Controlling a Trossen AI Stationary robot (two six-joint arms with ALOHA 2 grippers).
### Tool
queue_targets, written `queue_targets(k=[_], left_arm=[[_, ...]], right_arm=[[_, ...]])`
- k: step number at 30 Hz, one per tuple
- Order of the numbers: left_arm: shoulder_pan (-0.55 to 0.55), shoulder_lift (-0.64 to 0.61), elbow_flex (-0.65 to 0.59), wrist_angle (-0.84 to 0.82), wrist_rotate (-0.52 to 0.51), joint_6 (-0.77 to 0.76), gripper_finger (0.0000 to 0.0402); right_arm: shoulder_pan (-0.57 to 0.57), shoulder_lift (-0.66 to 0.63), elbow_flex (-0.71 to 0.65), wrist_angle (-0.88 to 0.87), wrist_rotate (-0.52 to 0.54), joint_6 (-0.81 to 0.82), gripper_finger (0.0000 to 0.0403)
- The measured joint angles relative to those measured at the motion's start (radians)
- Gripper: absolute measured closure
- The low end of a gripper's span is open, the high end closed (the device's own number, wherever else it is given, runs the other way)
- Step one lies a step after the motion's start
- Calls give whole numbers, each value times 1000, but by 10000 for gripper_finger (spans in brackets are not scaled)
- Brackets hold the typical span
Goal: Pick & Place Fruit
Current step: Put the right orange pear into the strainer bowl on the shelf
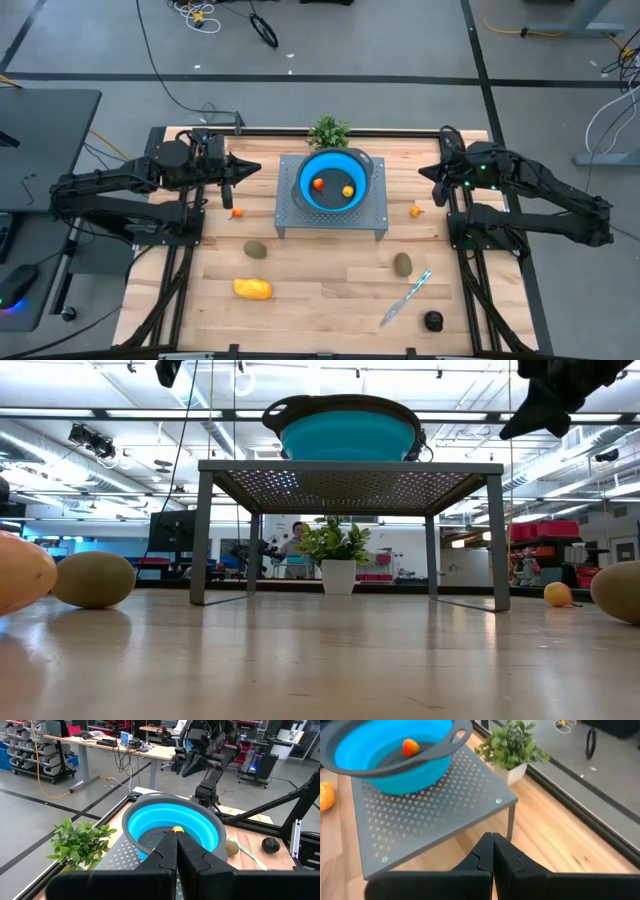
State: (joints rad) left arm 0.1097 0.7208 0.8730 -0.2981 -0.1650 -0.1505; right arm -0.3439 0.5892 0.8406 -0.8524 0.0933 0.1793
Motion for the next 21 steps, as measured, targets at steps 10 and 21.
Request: queue_targets(k=[10,21], left_arm=[[0,0,0,0,-1,6,400],[0,0,0,-1,-8,8,400]], right_arm=[[0,-14,-85,-2,-1,89,403],[0,-14,-199,1,-77,158,403]])
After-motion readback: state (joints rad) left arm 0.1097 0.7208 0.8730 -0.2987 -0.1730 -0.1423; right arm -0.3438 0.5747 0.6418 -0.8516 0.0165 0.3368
